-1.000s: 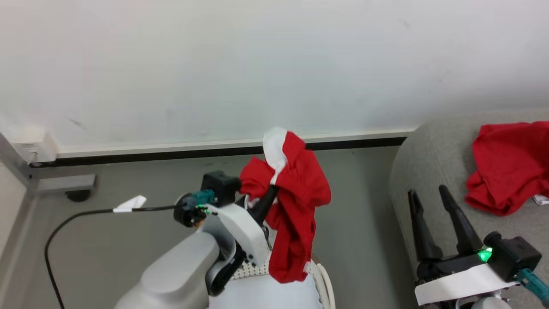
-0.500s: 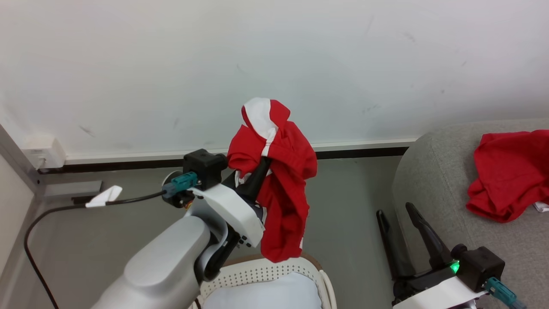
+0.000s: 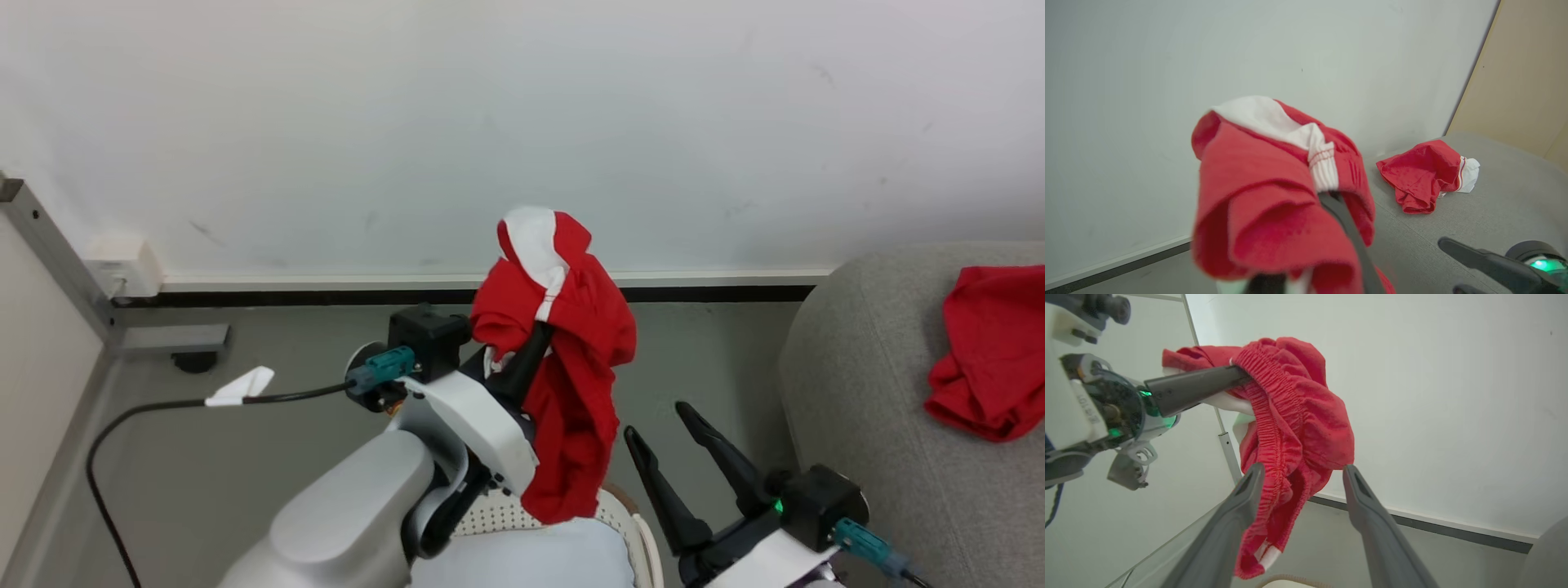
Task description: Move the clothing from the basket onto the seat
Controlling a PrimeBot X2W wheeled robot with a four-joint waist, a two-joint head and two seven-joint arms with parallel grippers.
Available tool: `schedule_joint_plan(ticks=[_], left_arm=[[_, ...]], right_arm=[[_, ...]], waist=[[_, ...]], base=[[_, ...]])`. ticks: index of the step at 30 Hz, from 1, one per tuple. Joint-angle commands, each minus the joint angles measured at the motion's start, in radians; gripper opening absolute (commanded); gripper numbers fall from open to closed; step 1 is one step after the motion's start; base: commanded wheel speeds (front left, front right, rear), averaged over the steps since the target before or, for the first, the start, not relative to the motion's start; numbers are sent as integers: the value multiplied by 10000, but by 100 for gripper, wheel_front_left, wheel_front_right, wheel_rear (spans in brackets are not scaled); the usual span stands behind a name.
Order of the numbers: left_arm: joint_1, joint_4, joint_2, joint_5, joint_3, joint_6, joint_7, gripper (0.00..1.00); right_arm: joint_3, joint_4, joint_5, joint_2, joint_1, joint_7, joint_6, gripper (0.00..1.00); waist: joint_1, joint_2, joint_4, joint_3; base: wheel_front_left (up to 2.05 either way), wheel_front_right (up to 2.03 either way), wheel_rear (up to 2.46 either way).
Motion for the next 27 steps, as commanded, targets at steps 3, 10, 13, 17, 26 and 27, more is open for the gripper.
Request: schedule_joint_plan(ticks=[3, 10, 13, 17, 26, 27], left_arm=[[210, 74, -218, 16, -170, -121, 30, 0], [271, 218, -803, 76, -615, -369, 57, 0], [288, 250, -1005, 67, -789, -462, 85, 0], [385, 253, -1179, 49, -988, -555, 115, 0], [471, 317, -1276, -19, -1161, -571, 152, 0], [469, 317, -1267, -29, -1160, -565, 147, 0]], right_arm=[[555, 636, 66, 53, -747, 244, -22, 100], [1368, 2654, 50, 174, -1968, 638, -22, 100], [1605, 3519, 136, 293, -2287, 624, -22, 100], [1797, 4315, 316, 396, -2609, 291, -22, 100], [1705, 5188, 506, 574, -2991, -63, -22, 0], [1711, 5191, 518, 592, -2988, -73, -22, 0]], waist=[[1, 0, 404, 9], [1, 0, 1250, -130], [1, 0, 1602, -209], [1, 0, 1980, -307], [1, 0, 2371, -368], [1, 0, 2392, -362]], base=[[0, 0, 0], [0, 0, 0], [0, 0, 0], [0, 0, 0], [0, 0, 0], [0, 0, 0]])
